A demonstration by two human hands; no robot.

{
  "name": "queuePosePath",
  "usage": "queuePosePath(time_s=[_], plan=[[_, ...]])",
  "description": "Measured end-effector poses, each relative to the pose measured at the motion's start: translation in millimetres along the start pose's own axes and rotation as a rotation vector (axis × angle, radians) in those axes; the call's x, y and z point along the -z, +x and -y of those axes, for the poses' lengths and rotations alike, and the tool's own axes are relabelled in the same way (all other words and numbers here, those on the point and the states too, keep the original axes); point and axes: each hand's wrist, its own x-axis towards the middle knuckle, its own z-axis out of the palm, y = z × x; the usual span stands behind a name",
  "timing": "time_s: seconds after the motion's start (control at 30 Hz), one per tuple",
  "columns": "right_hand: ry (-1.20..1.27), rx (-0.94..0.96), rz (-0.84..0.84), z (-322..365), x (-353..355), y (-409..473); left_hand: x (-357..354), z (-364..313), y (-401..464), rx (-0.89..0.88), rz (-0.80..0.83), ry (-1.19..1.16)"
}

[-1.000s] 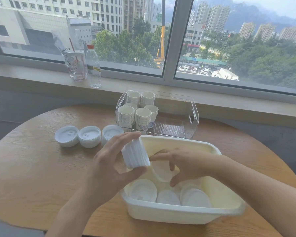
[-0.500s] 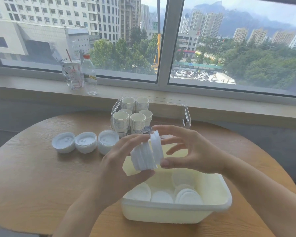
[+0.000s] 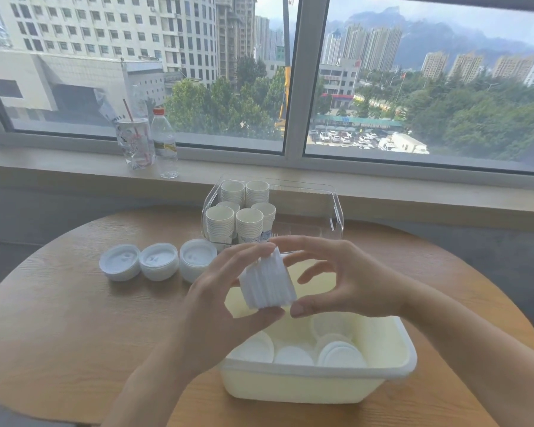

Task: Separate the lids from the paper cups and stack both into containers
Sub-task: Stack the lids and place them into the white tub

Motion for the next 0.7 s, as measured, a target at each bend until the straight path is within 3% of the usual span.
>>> queuePosePath(time_s=[0.5,0.7], plan=[[0.121,-0.061,-0.078,-7.6,-15.2,9.4,-0.8,0.4,2.8,-0.057,0.002,0.028],[-0.016,-0.114,0.023,-20.4,-22.4,22.0,16.6,17.0,-1.0,-0.026,-0.054,0.102]])
